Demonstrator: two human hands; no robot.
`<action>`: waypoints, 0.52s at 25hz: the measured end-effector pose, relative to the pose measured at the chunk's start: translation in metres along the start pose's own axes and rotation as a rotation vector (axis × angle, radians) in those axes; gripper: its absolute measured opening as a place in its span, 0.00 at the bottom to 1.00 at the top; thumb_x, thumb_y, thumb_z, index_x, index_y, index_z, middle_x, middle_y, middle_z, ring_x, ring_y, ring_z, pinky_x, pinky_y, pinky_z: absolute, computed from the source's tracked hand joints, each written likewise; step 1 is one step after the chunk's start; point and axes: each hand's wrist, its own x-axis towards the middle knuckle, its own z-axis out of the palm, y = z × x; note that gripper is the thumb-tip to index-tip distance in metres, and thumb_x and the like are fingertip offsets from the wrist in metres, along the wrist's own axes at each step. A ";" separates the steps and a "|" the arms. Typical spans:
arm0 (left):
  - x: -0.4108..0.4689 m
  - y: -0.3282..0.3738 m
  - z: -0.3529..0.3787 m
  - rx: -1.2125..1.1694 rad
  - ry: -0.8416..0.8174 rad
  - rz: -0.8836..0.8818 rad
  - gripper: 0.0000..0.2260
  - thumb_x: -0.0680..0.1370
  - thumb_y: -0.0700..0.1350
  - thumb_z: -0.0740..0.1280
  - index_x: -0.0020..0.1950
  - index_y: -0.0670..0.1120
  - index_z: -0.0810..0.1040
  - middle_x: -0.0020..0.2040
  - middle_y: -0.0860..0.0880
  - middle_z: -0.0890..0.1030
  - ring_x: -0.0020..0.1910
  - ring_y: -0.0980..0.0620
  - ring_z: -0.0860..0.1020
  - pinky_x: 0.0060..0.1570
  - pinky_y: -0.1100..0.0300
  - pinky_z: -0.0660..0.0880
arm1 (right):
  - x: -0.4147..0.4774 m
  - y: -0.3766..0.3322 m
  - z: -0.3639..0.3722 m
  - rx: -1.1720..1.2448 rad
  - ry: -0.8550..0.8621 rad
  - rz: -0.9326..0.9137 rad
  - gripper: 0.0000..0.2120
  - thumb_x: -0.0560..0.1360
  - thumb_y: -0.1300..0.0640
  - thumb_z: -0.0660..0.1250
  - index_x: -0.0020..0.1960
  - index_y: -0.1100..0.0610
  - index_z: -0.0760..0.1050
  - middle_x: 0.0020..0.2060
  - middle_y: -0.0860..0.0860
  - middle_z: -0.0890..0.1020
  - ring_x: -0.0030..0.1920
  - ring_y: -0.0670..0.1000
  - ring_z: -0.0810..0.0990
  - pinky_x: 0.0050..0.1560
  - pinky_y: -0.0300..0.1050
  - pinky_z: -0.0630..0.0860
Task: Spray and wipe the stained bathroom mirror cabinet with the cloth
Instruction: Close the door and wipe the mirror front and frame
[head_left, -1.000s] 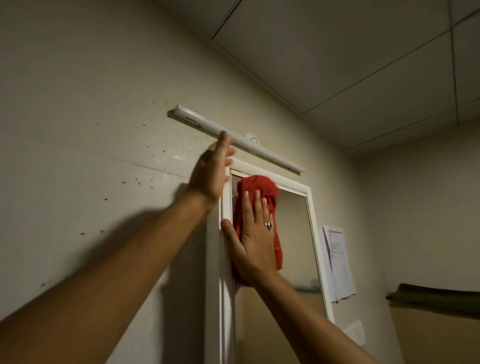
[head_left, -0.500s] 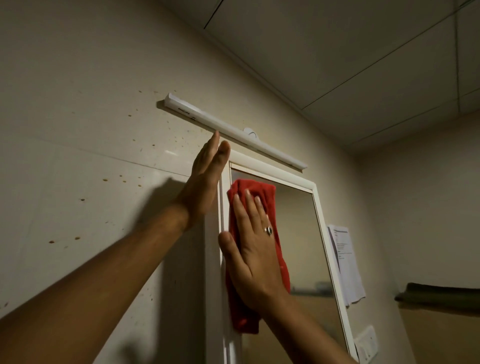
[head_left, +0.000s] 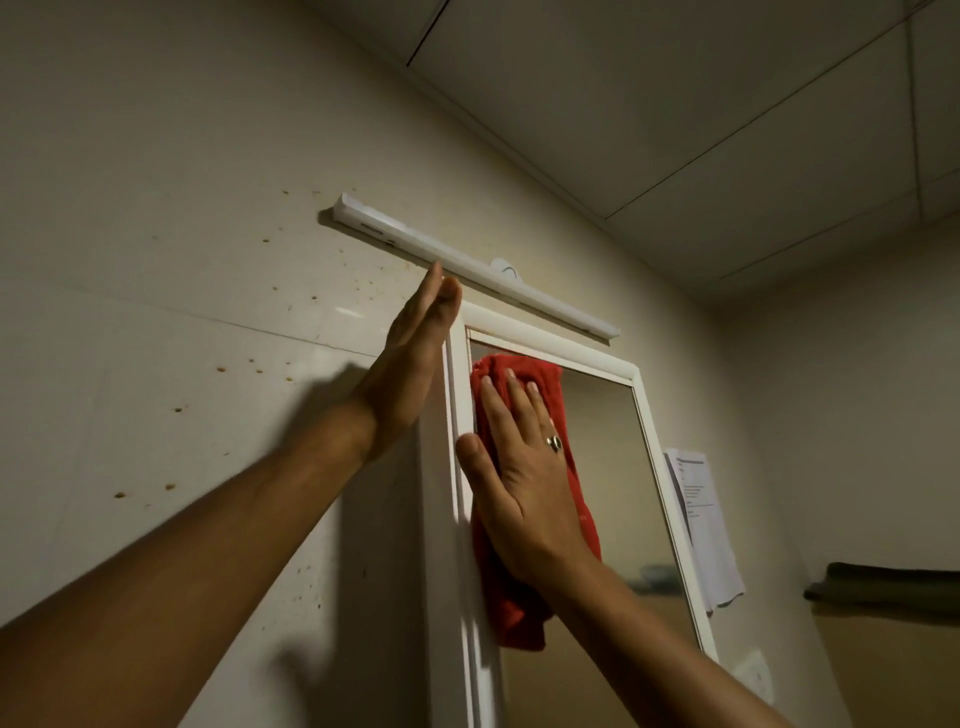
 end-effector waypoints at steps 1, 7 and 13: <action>0.000 0.001 0.000 0.000 0.000 -0.005 0.38 0.73 0.70 0.45 0.83 0.62 0.46 0.84 0.58 0.51 0.83 0.52 0.52 0.81 0.40 0.51 | 0.006 -0.007 0.000 -0.001 -0.007 0.006 0.39 0.78 0.25 0.41 0.85 0.40 0.48 0.84 0.38 0.44 0.83 0.41 0.38 0.83 0.60 0.46; 0.000 -0.013 0.010 0.013 0.061 0.068 0.53 0.61 0.86 0.45 0.82 0.64 0.45 0.84 0.60 0.50 0.83 0.55 0.51 0.81 0.42 0.52 | 0.033 0.013 0.008 0.008 0.092 -0.105 0.35 0.81 0.26 0.42 0.84 0.37 0.49 0.84 0.36 0.47 0.83 0.40 0.41 0.83 0.57 0.46; 0.009 -0.041 0.034 0.187 0.178 0.208 0.48 0.68 0.83 0.39 0.83 0.62 0.43 0.84 0.60 0.44 0.82 0.59 0.41 0.81 0.38 0.46 | 0.036 0.158 -0.040 0.044 0.105 0.296 0.40 0.77 0.23 0.46 0.84 0.40 0.51 0.85 0.42 0.51 0.84 0.47 0.50 0.83 0.61 0.52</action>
